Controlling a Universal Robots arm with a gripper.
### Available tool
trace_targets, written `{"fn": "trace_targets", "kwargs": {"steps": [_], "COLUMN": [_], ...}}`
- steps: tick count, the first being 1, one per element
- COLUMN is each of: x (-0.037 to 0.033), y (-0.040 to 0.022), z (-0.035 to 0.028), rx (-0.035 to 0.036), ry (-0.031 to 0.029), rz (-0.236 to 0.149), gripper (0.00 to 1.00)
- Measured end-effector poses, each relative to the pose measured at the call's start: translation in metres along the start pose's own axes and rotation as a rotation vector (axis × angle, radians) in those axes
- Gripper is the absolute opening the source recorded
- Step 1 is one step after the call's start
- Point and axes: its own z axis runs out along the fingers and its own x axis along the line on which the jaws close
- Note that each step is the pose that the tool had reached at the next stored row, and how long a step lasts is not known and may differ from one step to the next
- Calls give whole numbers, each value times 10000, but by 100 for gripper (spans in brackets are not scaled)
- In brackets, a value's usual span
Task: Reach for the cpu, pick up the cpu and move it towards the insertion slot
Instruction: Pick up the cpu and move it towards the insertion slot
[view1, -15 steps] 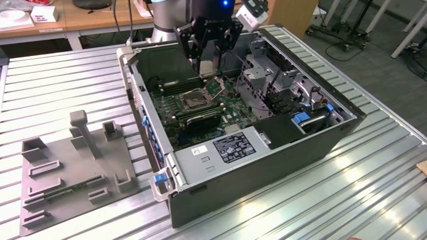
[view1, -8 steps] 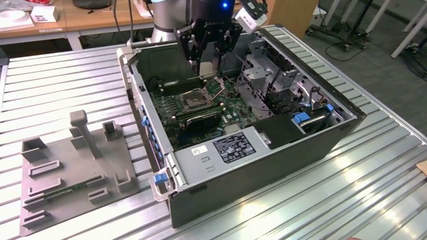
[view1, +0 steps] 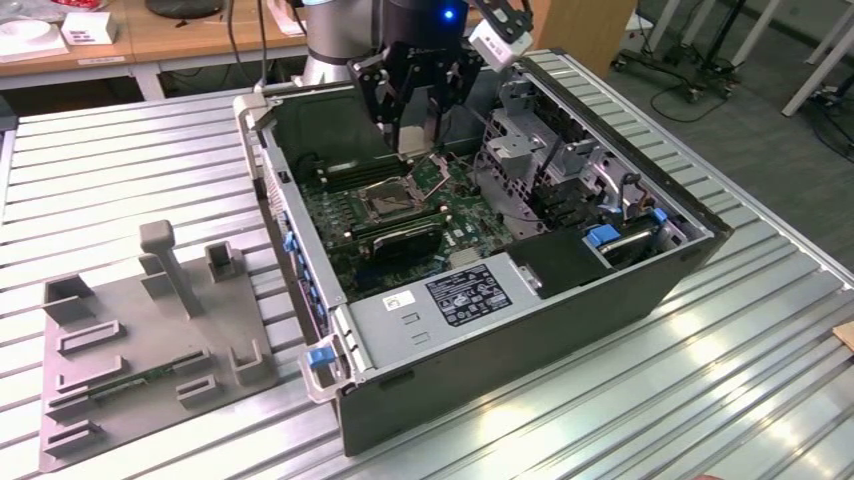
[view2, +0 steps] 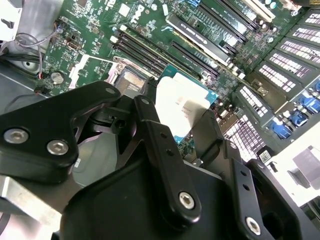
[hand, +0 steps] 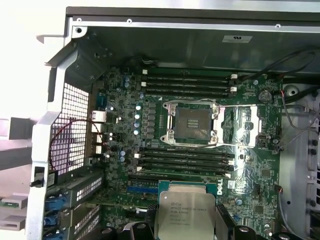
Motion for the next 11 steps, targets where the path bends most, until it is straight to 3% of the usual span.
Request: {"fn": "trace_targets", "kwargs": {"steps": [11], "x": [0], "y": [10], "z": [6], "rx": [1], "ry": [1], "rz": [1], "gripper": [54]}}
